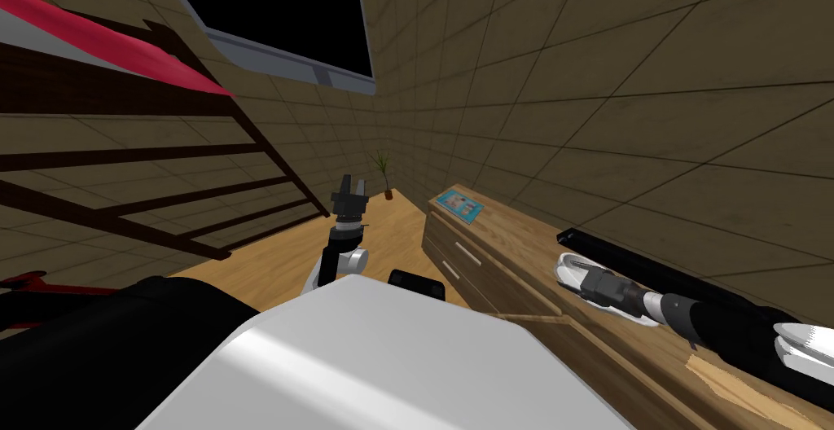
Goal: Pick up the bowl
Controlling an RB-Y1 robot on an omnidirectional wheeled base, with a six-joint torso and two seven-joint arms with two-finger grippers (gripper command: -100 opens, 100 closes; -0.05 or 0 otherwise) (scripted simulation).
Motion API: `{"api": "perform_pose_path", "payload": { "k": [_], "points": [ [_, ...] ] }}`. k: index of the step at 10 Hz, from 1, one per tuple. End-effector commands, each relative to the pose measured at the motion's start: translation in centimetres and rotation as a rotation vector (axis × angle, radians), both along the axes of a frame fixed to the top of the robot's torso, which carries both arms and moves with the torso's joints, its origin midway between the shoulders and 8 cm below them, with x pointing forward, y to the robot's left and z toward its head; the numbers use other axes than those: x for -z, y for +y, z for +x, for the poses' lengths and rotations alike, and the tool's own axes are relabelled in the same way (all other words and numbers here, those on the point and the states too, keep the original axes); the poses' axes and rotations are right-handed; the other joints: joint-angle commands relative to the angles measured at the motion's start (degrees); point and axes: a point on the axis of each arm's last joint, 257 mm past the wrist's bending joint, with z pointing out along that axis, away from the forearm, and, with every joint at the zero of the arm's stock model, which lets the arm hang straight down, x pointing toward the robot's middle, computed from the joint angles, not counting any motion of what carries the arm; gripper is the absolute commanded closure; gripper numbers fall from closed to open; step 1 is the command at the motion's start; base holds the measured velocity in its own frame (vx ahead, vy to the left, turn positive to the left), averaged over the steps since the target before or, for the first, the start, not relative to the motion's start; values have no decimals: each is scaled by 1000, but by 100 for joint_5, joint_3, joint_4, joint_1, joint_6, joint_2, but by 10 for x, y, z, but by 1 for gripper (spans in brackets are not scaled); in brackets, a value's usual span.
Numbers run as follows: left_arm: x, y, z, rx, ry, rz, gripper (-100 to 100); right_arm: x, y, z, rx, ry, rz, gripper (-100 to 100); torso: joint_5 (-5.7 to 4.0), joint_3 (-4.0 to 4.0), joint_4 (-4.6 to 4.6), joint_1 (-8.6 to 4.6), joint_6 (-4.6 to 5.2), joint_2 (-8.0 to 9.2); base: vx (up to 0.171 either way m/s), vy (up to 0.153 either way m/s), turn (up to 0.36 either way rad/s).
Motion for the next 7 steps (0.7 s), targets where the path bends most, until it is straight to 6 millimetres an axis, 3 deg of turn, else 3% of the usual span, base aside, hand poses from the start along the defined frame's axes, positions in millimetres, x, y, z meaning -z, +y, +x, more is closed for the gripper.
{"api": "perform_pose_path", "payload": {
  "k": [1, 2, 4, 5, 6, 7],
  "points": [
    [0, 0, 0, 0, 0, 0, 0, 0, -19, -11, 3, 46, -50, -100, 0, 0, 0, 0, 0, 0, 12, 10, -39],
    [0, 0, 0, 0, 0, 0, 0, 0, -19, -11, 3, 46, -50, -100, 0, 1, 0, -1, 1, 1, 8, 6, -21],
    [0, 0, 0, 0, 0, 0, 0, 3, -43, -28, 10, 113, -116, -100, -1, 2, 1, -2, 1, 3, 11, 7, -49],
    [0, 0, 0, 0, 0, 0, 0, 3, -43, -28, 10, 113, -116, -100, -1, 1, 0, -2, 1, 2, 9, 6, -18],
    [0, 0, 0, 0, 0, 0, 0, 6, -60, -43, 16, 167, -161, -100, -2, 1, 0, -3, -1, 1, 11, 2, -47],
    [0, 0, 0, 0, 0, 0, 0, 6, -60, -43, 16, 167, -161, -100, -2, 1, 0, -5, 1, 1, 11, 2, -32]
  ]
}}
